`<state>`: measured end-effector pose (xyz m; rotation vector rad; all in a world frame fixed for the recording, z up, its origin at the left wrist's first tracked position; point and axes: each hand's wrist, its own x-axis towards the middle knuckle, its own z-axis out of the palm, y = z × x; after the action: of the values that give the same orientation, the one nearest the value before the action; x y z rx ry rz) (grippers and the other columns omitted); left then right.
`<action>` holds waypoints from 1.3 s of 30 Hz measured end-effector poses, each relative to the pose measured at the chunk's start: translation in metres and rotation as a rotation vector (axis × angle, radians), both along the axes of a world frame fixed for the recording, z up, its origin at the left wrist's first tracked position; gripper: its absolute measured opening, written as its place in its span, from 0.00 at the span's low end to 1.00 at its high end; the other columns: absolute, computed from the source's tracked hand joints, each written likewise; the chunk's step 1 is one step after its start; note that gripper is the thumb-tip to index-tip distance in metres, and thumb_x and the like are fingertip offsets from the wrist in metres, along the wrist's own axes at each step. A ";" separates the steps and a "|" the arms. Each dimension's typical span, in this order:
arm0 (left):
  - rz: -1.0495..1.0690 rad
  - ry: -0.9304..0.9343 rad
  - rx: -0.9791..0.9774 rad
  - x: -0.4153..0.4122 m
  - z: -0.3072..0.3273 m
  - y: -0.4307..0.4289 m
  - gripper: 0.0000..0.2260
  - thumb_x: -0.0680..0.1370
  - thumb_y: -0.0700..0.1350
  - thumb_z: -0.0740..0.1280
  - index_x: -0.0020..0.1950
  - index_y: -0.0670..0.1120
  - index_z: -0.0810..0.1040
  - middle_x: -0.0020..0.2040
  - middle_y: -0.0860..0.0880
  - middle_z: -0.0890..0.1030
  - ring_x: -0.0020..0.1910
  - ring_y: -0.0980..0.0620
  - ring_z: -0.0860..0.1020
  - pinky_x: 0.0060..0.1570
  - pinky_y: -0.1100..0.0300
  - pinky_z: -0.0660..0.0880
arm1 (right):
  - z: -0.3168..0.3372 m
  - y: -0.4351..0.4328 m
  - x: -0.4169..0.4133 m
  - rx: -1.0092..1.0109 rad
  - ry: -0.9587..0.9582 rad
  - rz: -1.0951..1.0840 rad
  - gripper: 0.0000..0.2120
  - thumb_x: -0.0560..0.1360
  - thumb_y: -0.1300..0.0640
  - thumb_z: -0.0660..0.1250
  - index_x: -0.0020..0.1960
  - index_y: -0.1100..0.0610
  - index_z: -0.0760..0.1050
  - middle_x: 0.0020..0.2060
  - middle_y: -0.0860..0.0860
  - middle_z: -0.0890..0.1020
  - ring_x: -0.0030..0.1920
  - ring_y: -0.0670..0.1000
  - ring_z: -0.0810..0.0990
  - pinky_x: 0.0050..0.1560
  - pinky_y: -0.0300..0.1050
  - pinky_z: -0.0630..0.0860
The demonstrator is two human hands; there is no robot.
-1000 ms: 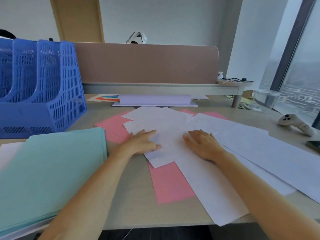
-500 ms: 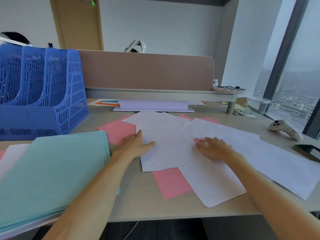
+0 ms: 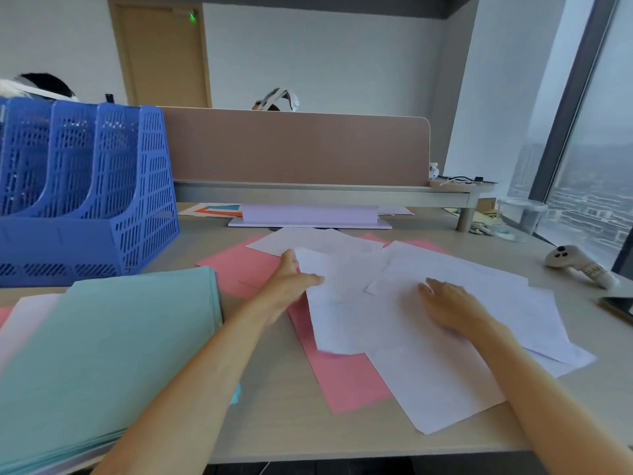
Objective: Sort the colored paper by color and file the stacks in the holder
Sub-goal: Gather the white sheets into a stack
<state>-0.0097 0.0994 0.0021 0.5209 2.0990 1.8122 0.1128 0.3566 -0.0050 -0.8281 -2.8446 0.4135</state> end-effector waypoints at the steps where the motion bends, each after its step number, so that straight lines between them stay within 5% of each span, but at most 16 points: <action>1: -0.026 -0.028 0.026 0.002 0.000 0.001 0.31 0.73 0.39 0.71 0.71 0.48 0.59 0.67 0.51 0.72 0.66 0.51 0.73 0.68 0.52 0.68 | 0.003 -0.005 0.000 -0.050 0.058 0.044 0.16 0.81 0.47 0.48 0.49 0.51 0.73 0.57 0.58 0.78 0.59 0.60 0.73 0.55 0.50 0.67; 3: -0.045 -0.080 0.036 0.005 -0.001 0.002 0.33 0.72 0.35 0.69 0.72 0.48 0.56 0.64 0.48 0.75 0.62 0.48 0.76 0.67 0.49 0.70 | 0.011 -0.015 0.000 -0.306 0.224 0.114 0.15 0.81 0.47 0.52 0.46 0.49 0.76 0.50 0.54 0.79 0.55 0.59 0.75 0.53 0.47 0.69; 5: -0.020 -0.107 0.026 0.007 -0.002 0.004 0.41 0.66 0.36 0.69 0.74 0.50 0.53 0.64 0.47 0.75 0.61 0.46 0.76 0.66 0.47 0.71 | 0.019 -0.020 -0.001 -0.557 0.417 0.148 0.18 0.78 0.44 0.57 0.61 0.51 0.78 0.58 0.50 0.79 0.61 0.55 0.76 0.62 0.48 0.71; 8: 0.024 -0.122 0.040 0.008 0.001 0.004 0.46 0.63 0.38 0.69 0.75 0.53 0.49 0.65 0.46 0.74 0.62 0.44 0.75 0.66 0.47 0.71 | 0.014 -0.014 -0.001 -0.165 0.323 0.153 0.20 0.81 0.48 0.55 0.70 0.52 0.71 0.67 0.52 0.74 0.68 0.57 0.70 0.67 0.48 0.66; 11: 0.001 -0.143 0.098 0.011 0.001 0.005 0.33 0.69 0.31 0.68 0.66 0.49 0.55 0.64 0.45 0.75 0.61 0.44 0.76 0.64 0.48 0.72 | 0.008 -0.018 0.007 0.166 -0.064 0.207 0.18 0.84 0.53 0.47 0.67 0.56 0.69 0.65 0.57 0.73 0.65 0.61 0.69 0.64 0.53 0.67; 15: 0.022 -0.139 0.127 0.010 0.000 0.006 0.29 0.70 0.28 0.67 0.61 0.48 0.56 0.62 0.43 0.76 0.59 0.43 0.78 0.61 0.47 0.75 | 0.002 -0.028 0.003 0.365 0.006 0.271 0.12 0.82 0.59 0.47 0.62 0.55 0.65 0.56 0.54 0.77 0.56 0.59 0.77 0.55 0.49 0.72; 19: 0.156 -0.114 0.108 0.007 -0.003 0.009 0.25 0.70 0.28 0.68 0.57 0.44 0.58 0.52 0.45 0.75 0.51 0.45 0.78 0.57 0.49 0.76 | 0.000 -0.041 -0.005 0.374 0.016 0.290 0.11 0.78 0.59 0.45 0.56 0.49 0.61 0.35 0.47 0.68 0.43 0.58 0.74 0.49 0.47 0.69; 21: 0.234 -0.095 0.093 0.006 -0.003 0.009 0.22 0.71 0.30 0.69 0.55 0.42 0.59 0.48 0.47 0.73 0.49 0.47 0.76 0.51 0.53 0.76 | -0.002 -0.048 -0.006 0.374 0.057 0.339 0.12 0.78 0.55 0.40 0.52 0.46 0.60 0.31 0.47 0.63 0.44 0.58 0.73 0.48 0.47 0.68; 24: 0.327 -0.075 0.081 0.008 -0.002 0.010 0.19 0.75 0.36 0.69 0.59 0.40 0.61 0.48 0.48 0.71 0.47 0.50 0.73 0.42 0.58 0.72 | 0.005 -0.052 -0.004 0.199 0.133 0.353 0.18 0.82 0.46 0.47 0.42 0.52 0.69 0.39 0.53 0.79 0.49 0.61 0.75 0.49 0.48 0.69; 26: 0.385 -0.065 0.063 0.008 -0.002 0.009 0.23 0.77 0.40 0.67 0.66 0.39 0.60 0.52 0.47 0.70 0.51 0.48 0.72 0.47 0.56 0.71 | 0.008 -0.045 -0.004 -0.022 0.189 0.361 0.19 0.81 0.43 0.52 0.49 0.50 0.78 0.51 0.51 0.83 0.59 0.59 0.75 0.57 0.48 0.70; 28: 0.409 -0.046 0.046 0.005 -0.003 0.010 0.25 0.78 0.45 0.67 0.68 0.39 0.59 0.59 0.45 0.71 0.58 0.45 0.72 0.53 0.55 0.71 | 0.010 -0.040 0.000 -0.085 0.065 0.358 0.22 0.79 0.38 0.53 0.69 0.43 0.71 0.69 0.45 0.73 0.72 0.52 0.66 0.69 0.47 0.61; 30: 0.357 -0.074 0.050 0.005 -0.004 0.010 0.25 0.76 0.48 0.70 0.66 0.40 0.62 0.60 0.46 0.73 0.60 0.46 0.74 0.54 0.54 0.73 | 0.010 -0.041 0.003 0.014 -0.106 0.387 0.26 0.80 0.37 0.52 0.75 0.42 0.61 0.75 0.44 0.62 0.76 0.51 0.57 0.74 0.50 0.54; 33: 0.213 -0.086 0.040 0.006 -0.006 0.012 0.23 0.73 0.43 0.73 0.62 0.40 0.67 0.55 0.48 0.78 0.53 0.49 0.78 0.45 0.57 0.75 | 0.003 -0.049 -0.002 0.155 -0.134 0.376 0.24 0.80 0.38 0.48 0.73 0.43 0.61 0.73 0.47 0.64 0.73 0.55 0.62 0.72 0.54 0.59; 39: 0.126 0.060 -0.073 0.004 -0.009 0.014 0.25 0.72 0.37 0.72 0.65 0.41 0.66 0.60 0.46 0.76 0.56 0.50 0.77 0.49 0.59 0.75 | -0.003 -0.064 -0.010 0.254 -0.028 0.319 0.20 0.80 0.39 0.45 0.55 0.47 0.72 0.57 0.50 0.78 0.61 0.60 0.74 0.58 0.51 0.68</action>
<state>-0.0059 0.1138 -0.0071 0.4385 2.2753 1.7989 0.1029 0.2924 -0.0076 -0.3386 -2.9749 0.0710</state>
